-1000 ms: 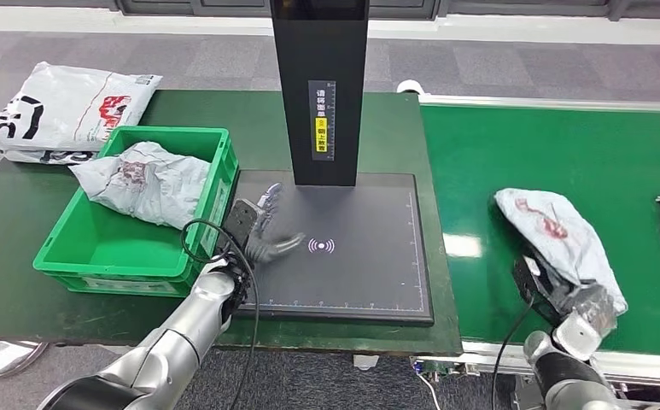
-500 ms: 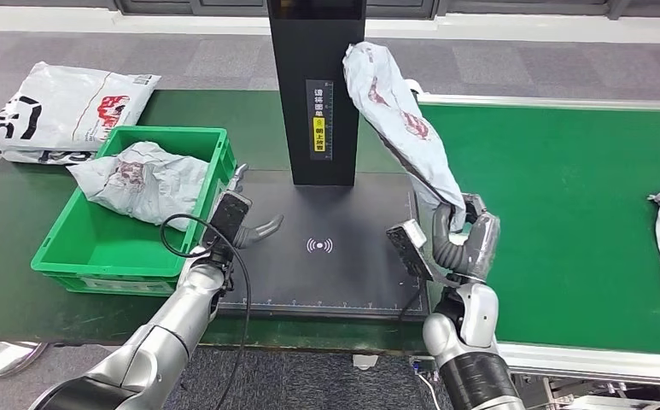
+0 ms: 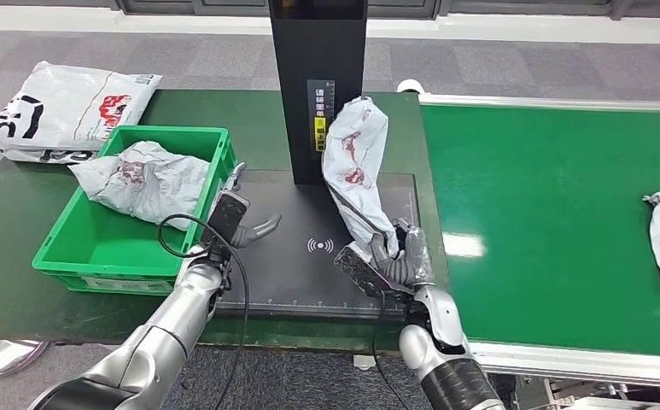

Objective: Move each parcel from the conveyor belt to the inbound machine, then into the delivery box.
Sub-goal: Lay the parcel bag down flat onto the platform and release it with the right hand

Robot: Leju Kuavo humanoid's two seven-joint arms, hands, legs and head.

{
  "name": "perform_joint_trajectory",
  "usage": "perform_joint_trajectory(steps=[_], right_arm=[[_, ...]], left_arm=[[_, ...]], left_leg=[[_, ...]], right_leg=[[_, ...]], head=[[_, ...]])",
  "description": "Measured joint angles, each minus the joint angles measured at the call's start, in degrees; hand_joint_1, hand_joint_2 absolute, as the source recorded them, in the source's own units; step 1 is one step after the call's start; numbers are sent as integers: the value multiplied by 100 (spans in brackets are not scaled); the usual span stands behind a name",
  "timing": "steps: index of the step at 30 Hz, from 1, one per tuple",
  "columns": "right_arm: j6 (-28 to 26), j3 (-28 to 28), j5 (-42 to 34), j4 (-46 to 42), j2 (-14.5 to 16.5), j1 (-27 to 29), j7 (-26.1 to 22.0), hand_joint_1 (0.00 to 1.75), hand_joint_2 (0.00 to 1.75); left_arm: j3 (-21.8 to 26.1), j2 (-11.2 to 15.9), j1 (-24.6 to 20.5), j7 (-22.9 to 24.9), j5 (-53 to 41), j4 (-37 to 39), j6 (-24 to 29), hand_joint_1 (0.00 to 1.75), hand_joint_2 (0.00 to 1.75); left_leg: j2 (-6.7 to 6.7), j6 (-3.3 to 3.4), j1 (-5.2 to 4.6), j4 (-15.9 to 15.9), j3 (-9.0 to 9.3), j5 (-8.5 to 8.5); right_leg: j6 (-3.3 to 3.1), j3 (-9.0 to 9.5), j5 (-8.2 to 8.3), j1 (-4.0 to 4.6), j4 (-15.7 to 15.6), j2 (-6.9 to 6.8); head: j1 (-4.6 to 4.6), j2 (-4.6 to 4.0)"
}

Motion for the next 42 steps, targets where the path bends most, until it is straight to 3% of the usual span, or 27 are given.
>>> perform_joint_trajectory(steps=[5,9,10,13,14,25,31,37,42], right_arm=[[948,317,259,338,-74,-60,313,175,175],[1102,526,351,583,-135,-134,316,175,175],[1121,572,366,638,-149,-164,311,140,175],[1144,682,399,758,-185,-228,304,10,175],[1120,712,406,784,-195,-242,299,1,175],[492,780,-23,649,-258,-278,-124,0,175],[-122,612,-1165,31,-256,-167,-1066,0,175],[-491,31,-2817,-622,-187,-1,-2219,0,175],[-487,-259,-3162,-818,-146,53,-2449,0,175]], left_arm=[[2,8,-1,8,62,-27,48,0,175],[5,7,-1,15,97,-64,86,0,175],[7,7,-1,15,112,-75,98,0,175],[11,5,-1,13,132,-96,111,0,175],[14,5,1,6,143,-99,123,0,175],[156,5,175,-286,376,-443,525,0,175],[249,-9,374,-610,459,-787,940,0,175],[249,-69,506,-883,378,-1043,1231,0,175],[249,-134,539,-924,350,-1137,1253,0,175]], left_leg=[[-1,0,-1,0,0,-1],[-2,0,-1,1,0,0],[-1,0,-1,1,1,0],[-1,1,-1,1,2,0],[0,1,-1,1,3,0],[0,2,-1,1,2,2],[0,2,-1,2,1,1],[0,3,-1,2,0,1],[1,3,-2,2,1,1]], right_leg=[[1,0,-1,-1,0,-1],[1,0,0,-2,0,-1],[1,1,0,-2,0,-1],[1,2,0,-2,-1,-1],[1,2,0,-2,0,-1],[0,2,2,-1,0,0],[1,-1,0,-2,0,0],[2,-1,0,-2,-1,0],[2,0,2,-2,-1,1]], head=[[-1,0],[0,0],[0,0],[0,0],[0,0],[0,0],[-1,0],[-1,0],[0,0]])
